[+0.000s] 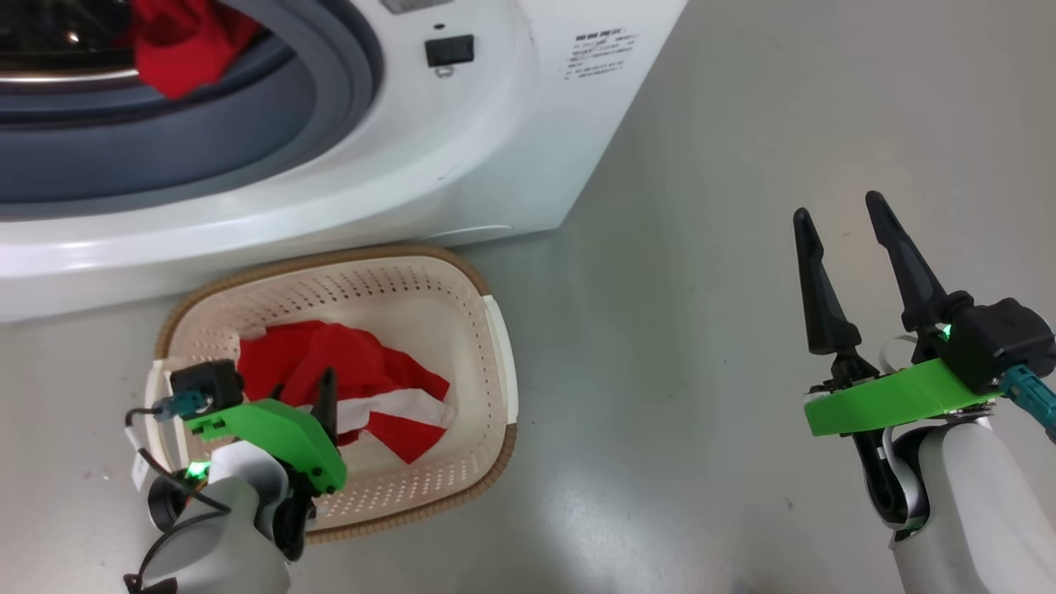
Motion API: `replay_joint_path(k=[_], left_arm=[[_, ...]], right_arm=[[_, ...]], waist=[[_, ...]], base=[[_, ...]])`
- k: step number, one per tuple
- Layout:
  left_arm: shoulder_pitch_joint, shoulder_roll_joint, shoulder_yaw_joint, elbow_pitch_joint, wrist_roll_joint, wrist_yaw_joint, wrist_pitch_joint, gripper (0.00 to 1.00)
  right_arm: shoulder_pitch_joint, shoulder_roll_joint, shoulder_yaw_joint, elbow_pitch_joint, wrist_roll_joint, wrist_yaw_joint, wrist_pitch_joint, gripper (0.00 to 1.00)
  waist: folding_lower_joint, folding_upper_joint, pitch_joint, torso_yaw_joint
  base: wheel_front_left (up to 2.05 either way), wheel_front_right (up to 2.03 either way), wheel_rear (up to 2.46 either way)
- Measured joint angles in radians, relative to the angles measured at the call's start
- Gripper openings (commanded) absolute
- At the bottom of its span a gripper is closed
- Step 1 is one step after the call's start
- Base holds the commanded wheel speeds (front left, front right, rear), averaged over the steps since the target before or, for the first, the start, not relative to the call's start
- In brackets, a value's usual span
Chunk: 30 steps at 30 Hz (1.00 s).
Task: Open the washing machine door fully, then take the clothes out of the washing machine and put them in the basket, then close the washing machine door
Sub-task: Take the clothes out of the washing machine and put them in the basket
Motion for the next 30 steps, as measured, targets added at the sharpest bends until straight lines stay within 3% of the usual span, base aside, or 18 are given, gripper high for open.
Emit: replay_joint_path(k=[7, 15, 30], left_arm=[[0.002, -0.007, -0.013, -0.008, -0.026, -0.009, -0.048, 1.0], [0.083, 0.002, -0.05, -0.184, -0.02, -0.01, -0.087, 1.0], [0.365, 0.023, 0.147, -0.591, 0.142, -0.009, -0.087, 1.0]], right_arm=[[0.0, 0.001, 0.005, 0.021, 0.0, 0.0, 0.0, 1.0], [0.01, 0.001, 0.012, 0.044, -0.002, 0.0, 0.0, 1.0], [0.091, 0.002, 0.01, 0.062, -0.005, 0.0, 0.0, 1.0]], waist=[[0.0, 0.0, -0.048, 0.02], [0.0, 0.0, -0.13, 0.046], [0.0, 0.0001, -0.283, 0.071]], base=[[0.0, 0.0, 0.0], [0.0, 0.0, 0.0], [0.0, 0.0, 0.0]])
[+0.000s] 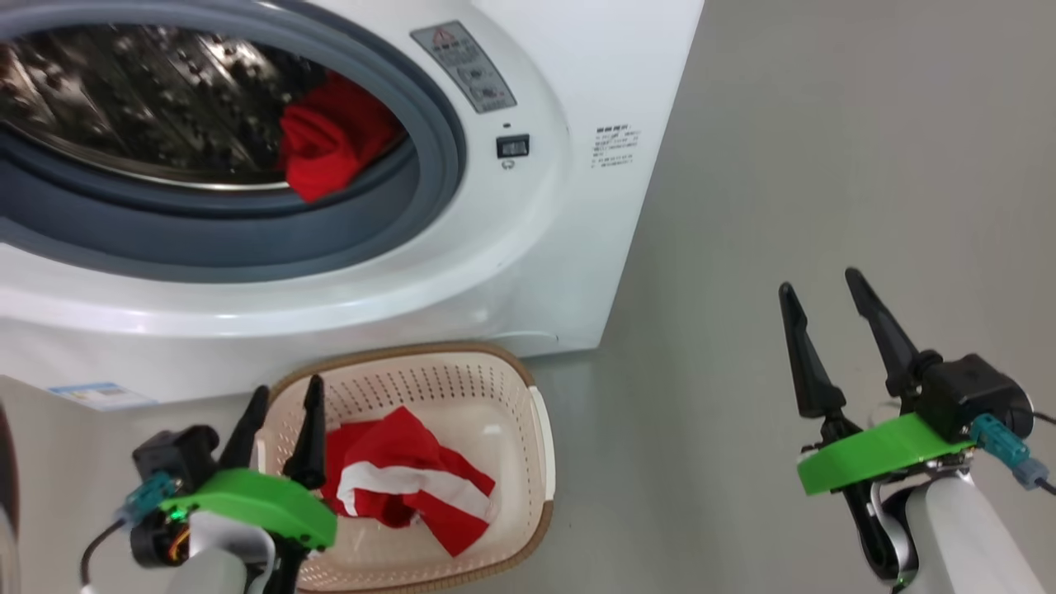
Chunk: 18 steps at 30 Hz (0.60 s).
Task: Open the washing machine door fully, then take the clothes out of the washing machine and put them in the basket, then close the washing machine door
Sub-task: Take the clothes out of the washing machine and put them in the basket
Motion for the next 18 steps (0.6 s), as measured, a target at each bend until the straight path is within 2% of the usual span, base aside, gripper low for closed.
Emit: replay_joint_path(k=[7, 18], left_arm=[[0.106, -0.012, 0.065, -0.149, 0.066, 0.0, 0.0, 1.0], [0.249, -0.015, 0.115, -0.327, 0.159, 0.001, 0.0, 1.0]], right_arm=[[0.032, 0.001, 0.002, 0.009, 0.0, 0.0, 0.0, 1.0], [0.091, 0.002, -0.001, -0.004, 0.0, 0.0, 0.0, 1.0]], waist=[[0.0, 0.0, -0.065, 0.008], [0.0, 0.0, -0.158, 0.012]], base=[[0.0, 0.0, 0.0], [0.0, 0.0, 0.0]])
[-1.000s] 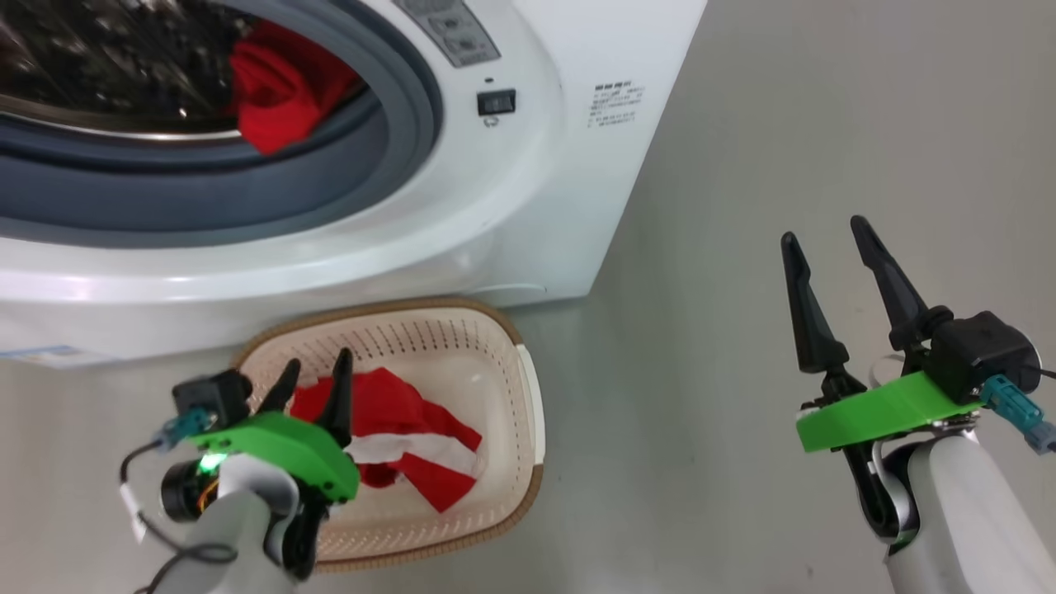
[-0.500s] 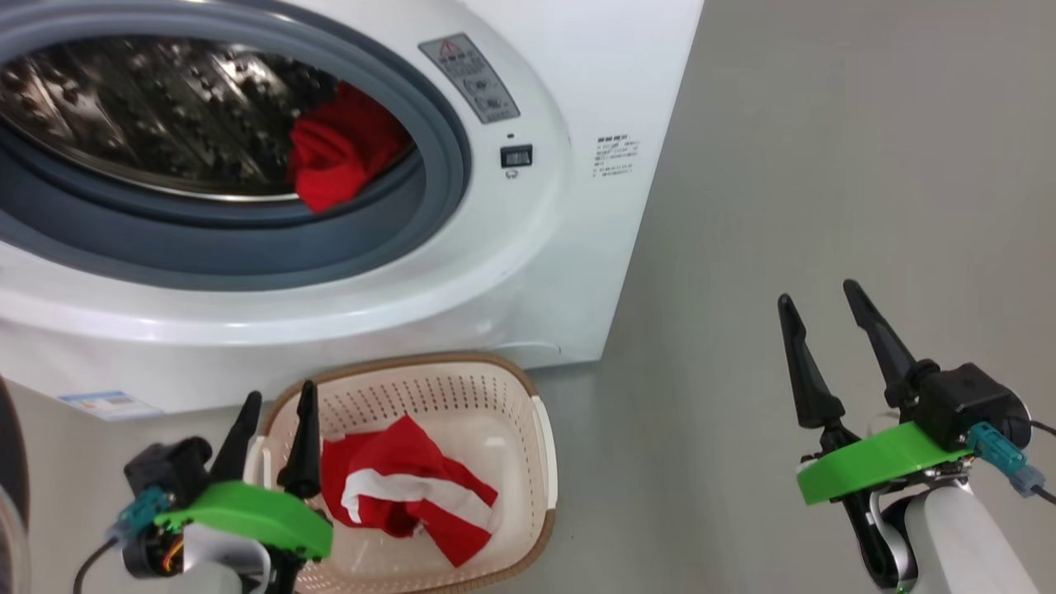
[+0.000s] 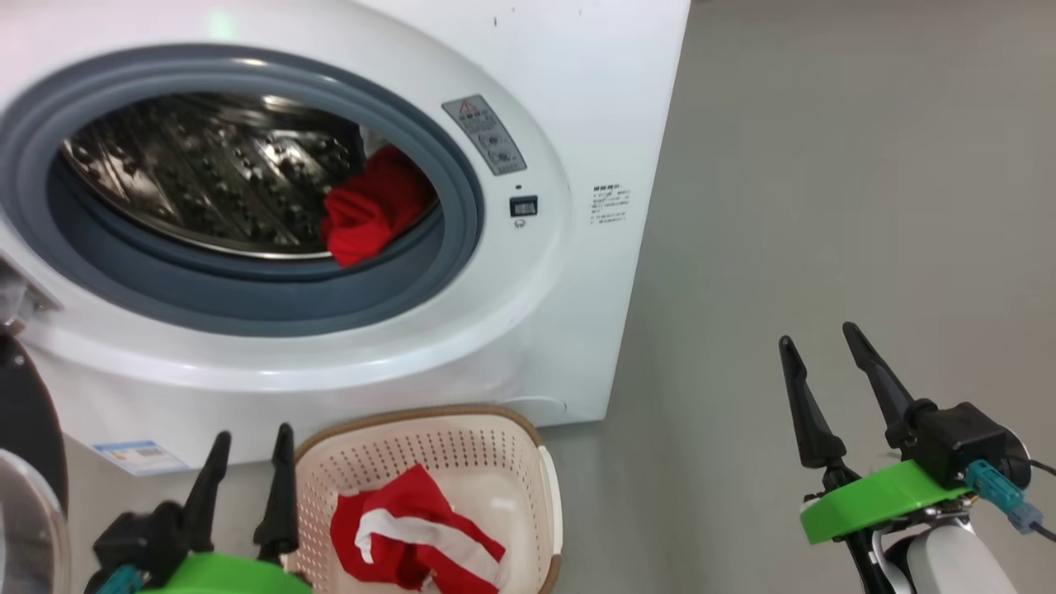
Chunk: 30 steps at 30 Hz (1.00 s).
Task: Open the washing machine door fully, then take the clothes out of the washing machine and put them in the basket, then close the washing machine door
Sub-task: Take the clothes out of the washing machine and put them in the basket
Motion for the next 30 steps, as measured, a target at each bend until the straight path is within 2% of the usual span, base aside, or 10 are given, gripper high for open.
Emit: replay_joint_path(k=[16, 30], left_arm=[[0.167, -0.003, 0.031, -0.159, 0.051, 0.0, 0.0, 1.0], [0.195, -0.003, 0.047, -0.166, 0.055, 0.0, 0.0, 1.0]], right_arm=[[0.083, 0.002, -0.018, -0.035, -0.017, 0.0, 0.0, 1.0], [0.118, 0.004, -0.015, -0.034, -0.015, 0.0, 0.0, 1.0]], waist=[[0.0, 0.0, -0.113, -0.005], [0.0, 0.0, -0.142, -0.012]], base=[[0.0, 0.0, 0.0], [0.0, 0.0, 0.0]])
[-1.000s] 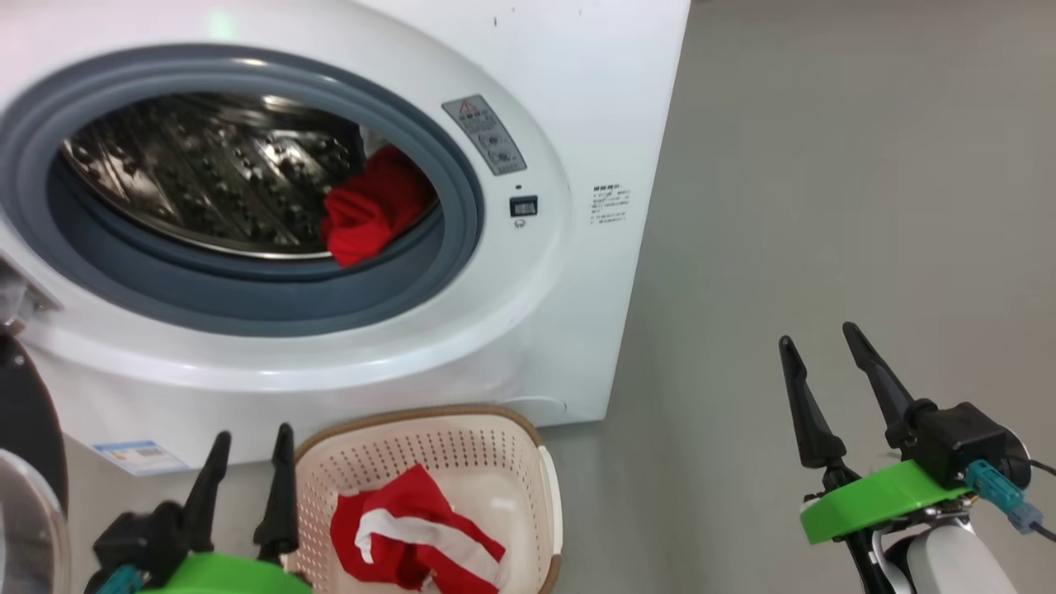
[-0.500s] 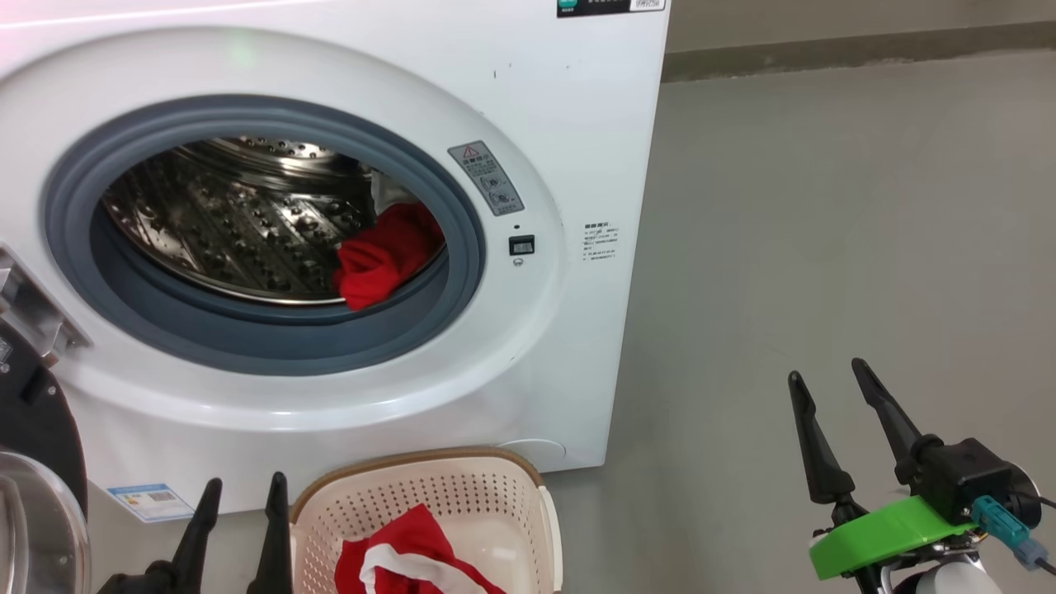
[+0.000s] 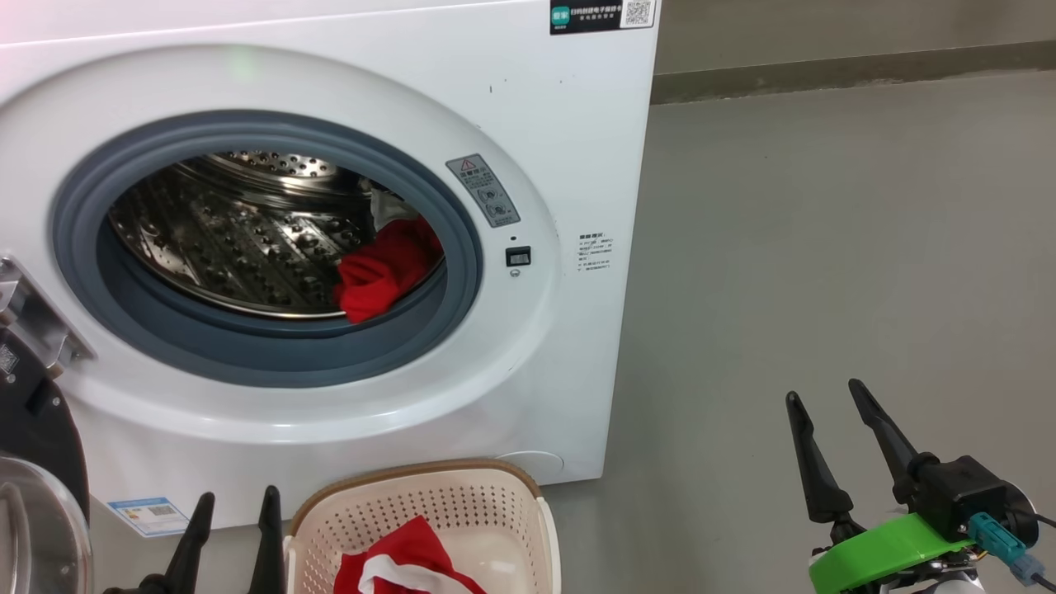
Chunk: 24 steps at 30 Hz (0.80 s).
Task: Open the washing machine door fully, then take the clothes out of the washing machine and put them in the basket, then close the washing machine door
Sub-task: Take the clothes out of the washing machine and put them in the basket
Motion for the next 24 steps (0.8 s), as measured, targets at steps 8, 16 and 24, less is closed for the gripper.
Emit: replay_joint_path(k=[8, 16, 24], left_arm=[[0.015, 0.0, 0.001, -0.001, 0.005, 0.0, 0.0, 1.0], [0.015, 0.0, 0.001, -0.001, 0.005, 0.0, 0.0, 1.0], [0.015, 0.0, 0.001, -0.001, 0.004, 0.0, 0.0, 1.0]], right_arm=[[0.0, 0.0, 0.001, 0.002, 0.004, 0.0, 0.0, 1.0], [0.0, 0.0, 0.007, 0.004, 0.01, 0.0, 0.0, 1.0], [0.0, 0.0, 0.009, 0.004, 0.01, 0.0, 0.0, 1.0]], waist=[[0.0, 0.0, -0.003, -0.003], [0.0, 0.0, -0.004, -0.009], [0.0, 0.0, -0.012, -0.011]], base=[[0.0, 0.0, 0.0], [0.0, 0.0, 0.0], [0.0, 0.0, 0.0]])
